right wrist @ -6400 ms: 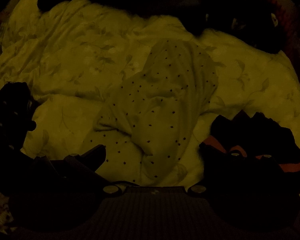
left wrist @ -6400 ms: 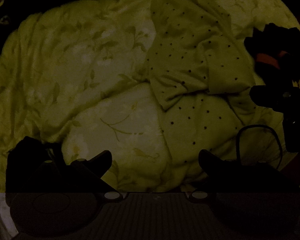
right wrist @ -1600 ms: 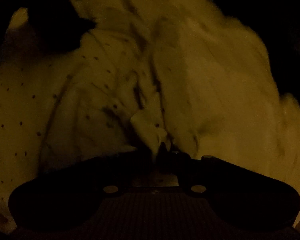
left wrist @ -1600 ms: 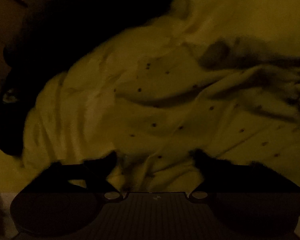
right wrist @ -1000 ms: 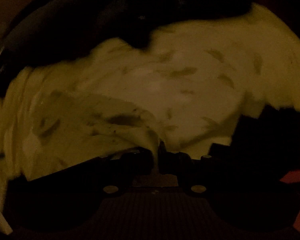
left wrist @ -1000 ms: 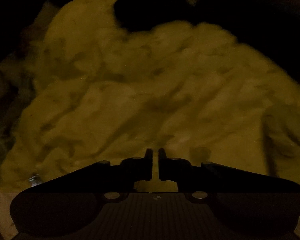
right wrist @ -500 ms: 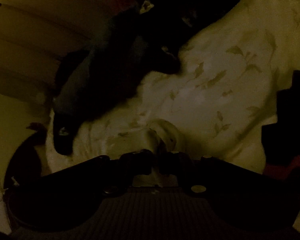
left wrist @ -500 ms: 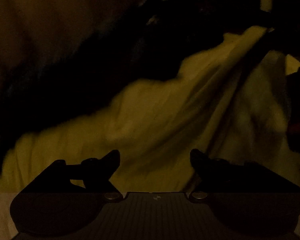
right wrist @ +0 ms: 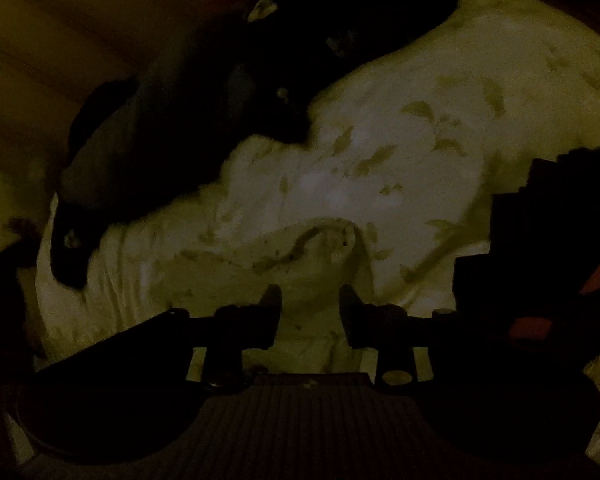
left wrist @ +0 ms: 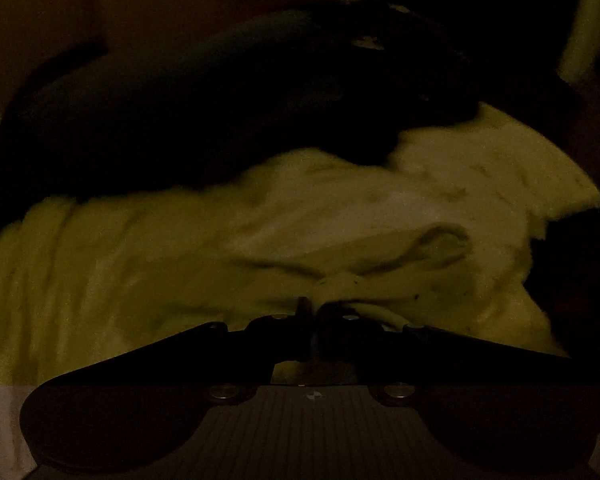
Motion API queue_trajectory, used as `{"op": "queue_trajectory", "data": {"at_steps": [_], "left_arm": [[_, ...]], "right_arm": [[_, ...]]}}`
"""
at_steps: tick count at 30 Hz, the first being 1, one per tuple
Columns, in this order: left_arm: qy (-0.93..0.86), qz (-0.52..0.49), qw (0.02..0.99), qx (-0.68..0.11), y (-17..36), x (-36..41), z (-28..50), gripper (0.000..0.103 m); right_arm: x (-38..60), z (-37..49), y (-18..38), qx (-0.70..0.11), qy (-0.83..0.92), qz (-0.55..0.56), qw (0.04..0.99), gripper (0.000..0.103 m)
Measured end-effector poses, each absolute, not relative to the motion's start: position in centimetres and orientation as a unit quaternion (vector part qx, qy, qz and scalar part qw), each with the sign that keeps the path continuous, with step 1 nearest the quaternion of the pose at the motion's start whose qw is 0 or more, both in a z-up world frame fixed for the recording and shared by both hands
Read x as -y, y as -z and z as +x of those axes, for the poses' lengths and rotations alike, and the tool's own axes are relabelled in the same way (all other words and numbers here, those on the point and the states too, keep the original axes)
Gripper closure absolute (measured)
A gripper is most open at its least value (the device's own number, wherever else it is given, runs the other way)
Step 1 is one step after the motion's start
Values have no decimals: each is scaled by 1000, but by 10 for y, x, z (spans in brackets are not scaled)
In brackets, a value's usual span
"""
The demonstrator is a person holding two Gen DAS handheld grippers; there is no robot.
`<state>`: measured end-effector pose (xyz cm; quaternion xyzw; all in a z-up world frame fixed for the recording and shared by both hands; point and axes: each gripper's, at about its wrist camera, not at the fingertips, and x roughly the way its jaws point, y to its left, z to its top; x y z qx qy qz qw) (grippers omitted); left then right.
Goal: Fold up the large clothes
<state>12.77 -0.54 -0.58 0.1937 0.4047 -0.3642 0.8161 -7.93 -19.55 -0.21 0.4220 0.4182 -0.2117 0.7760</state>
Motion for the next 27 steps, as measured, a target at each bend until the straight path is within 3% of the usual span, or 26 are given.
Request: {"op": "queue_trajectory", "data": {"at_steps": [2, 9, 11, 13, 15, 17, 18, 19, 21, 27], "left_arm": [[317, 174, 836, -412, -2, -22, 140, 66], [249, 94, 863, -430, -39, -94, 169, 65], [257, 101, 862, -425, -45, -94, 165, 65], [269, 98, 859, -425, -48, -92, 157, 65], [285, 90, 856, -422, -53, -86, 147, 65], [302, 83, 855, -414, -54, -77, 141, 64], [314, 78, 854, -407, -58, -73, 137, 64], [322, 74, 853, -404, -62, -71, 134, 64], [335, 71, 849, -402, -65, -70, 130, 64], [278, 81, 860, -421, -51, -101, 136, 65]], "right_arm": [[187, -71, 8, -441, 193, 401, 780, 54], [131, -30, 31, -518, 115, 279, 800, 47], [103, -13, 34, -533, 66, 211, 817, 42], [65, 3, 35, -542, 7, 115, 833, 29], [29, 17, 40, -547, -38, 19, 836, 24], [-3, 28, 51, -548, -52, -80, 831, 30], [-13, 31, 58, -549, -41, -121, 826, 43], [-17, 34, 67, -555, -32, -147, 818, 67], [-11, 34, 77, -571, -27, -146, 807, 97], [70, -16, 46, -569, 72, -6, 819, 98]]}}
